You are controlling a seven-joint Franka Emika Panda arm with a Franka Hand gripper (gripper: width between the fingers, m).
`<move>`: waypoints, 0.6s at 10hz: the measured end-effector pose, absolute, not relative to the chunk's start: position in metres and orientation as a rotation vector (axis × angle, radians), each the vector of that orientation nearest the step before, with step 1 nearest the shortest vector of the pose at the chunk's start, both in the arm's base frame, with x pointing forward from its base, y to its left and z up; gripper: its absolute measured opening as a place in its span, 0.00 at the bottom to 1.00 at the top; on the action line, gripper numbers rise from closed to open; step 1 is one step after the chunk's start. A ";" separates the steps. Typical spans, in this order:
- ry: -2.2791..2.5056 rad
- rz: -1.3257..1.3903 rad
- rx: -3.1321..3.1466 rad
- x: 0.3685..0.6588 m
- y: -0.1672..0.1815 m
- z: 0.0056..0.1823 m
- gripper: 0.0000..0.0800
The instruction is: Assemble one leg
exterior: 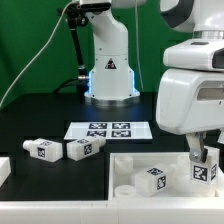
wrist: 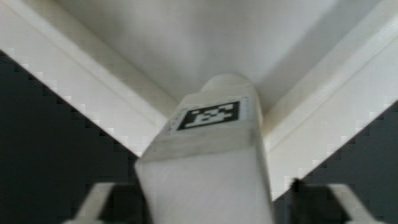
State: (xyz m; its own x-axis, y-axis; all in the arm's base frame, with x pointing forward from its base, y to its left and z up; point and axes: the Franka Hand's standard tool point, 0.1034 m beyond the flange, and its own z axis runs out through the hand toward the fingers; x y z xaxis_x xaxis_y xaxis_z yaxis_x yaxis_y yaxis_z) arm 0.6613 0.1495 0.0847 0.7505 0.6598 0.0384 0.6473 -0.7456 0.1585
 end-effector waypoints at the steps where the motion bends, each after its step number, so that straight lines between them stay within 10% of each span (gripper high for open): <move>1: 1.030 0.141 2.822 0.661 0.150 0.085 0.36; 6: 0.287 0.191 3.028 0.664 0.145 0.085 0.36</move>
Offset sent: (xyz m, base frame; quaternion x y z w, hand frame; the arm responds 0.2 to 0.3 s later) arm 0.0102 -0.0093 0.0017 -0.0077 -0.0207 0.2155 0.9763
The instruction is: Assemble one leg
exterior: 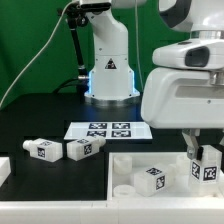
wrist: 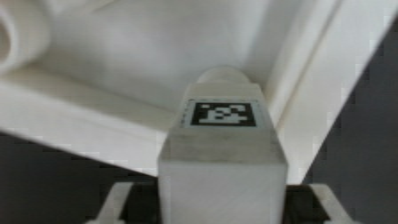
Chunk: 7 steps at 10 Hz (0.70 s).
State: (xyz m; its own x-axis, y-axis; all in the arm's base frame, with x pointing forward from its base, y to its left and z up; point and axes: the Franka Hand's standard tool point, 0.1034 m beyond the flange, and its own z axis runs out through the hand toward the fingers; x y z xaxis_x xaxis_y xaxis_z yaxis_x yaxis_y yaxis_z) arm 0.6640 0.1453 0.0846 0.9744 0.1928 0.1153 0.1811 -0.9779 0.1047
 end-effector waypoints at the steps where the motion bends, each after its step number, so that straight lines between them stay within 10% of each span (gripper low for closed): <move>1: 0.159 0.207 3.047 0.665 0.145 0.085 0.36; 7: -0.821 0.123 2.983 0.661 0.132 0.085 0.36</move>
Offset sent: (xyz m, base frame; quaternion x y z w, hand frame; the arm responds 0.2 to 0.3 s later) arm -0.0025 0.0017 -0.0132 0.0110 -0.0411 0.3215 0.9460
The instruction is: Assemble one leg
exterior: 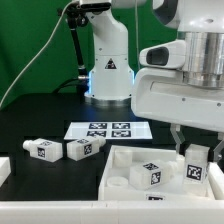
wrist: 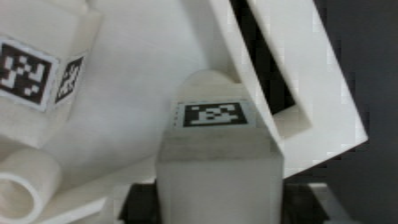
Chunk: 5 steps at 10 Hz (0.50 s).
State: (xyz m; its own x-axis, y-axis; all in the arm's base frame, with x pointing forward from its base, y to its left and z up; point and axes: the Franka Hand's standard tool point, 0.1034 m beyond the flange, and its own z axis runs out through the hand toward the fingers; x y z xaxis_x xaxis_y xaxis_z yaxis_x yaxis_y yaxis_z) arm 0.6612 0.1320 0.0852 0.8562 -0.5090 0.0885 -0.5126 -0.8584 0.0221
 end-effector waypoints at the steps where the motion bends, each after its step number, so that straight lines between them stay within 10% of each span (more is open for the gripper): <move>1: -0.975 0.118 2.923 0.660 0.129 0.086 0.36; 3: -1.088 0.124 2.870 0.660 0.124 0.086 0.36; 5: -1.092 0.124 2.870 0.660 0.125 0.086 0.66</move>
Offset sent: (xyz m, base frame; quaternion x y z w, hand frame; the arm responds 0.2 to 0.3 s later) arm 0.0000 0.0000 0.0000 0.0000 0.0000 0.1296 0.9916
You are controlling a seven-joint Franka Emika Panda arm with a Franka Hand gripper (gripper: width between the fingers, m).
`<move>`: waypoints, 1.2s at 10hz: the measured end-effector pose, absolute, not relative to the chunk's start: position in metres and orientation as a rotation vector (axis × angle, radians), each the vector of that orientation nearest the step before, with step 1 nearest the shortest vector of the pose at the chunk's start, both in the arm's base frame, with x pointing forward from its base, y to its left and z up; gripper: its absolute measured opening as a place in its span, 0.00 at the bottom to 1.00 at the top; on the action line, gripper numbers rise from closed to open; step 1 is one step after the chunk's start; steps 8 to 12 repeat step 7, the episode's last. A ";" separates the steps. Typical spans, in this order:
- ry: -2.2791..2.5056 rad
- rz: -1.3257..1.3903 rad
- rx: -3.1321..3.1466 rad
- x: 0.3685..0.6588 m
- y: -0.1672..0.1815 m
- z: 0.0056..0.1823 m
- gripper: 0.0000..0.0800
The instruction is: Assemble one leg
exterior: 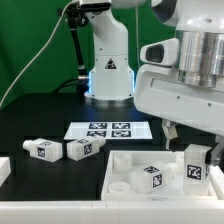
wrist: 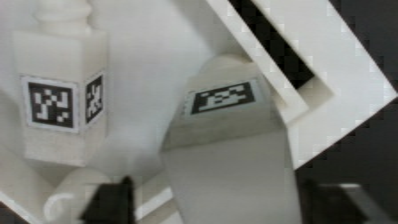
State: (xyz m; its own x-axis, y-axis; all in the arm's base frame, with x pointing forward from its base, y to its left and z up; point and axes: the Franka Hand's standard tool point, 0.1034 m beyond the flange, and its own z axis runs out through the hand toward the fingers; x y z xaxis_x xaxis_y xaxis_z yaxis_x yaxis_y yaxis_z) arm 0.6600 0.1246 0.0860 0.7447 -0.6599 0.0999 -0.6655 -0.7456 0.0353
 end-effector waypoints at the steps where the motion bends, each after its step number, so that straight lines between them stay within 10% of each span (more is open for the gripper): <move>1: -1.092 0.124 2.870 0.660 0.125 0.086 0.76; 12: -0.985 0.146 2.929 0.663 0.124 0.110 0.81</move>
Offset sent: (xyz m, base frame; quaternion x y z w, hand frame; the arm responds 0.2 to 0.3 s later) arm 0.0000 0.0000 0.0000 0.0000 0.0000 0.0000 1.0000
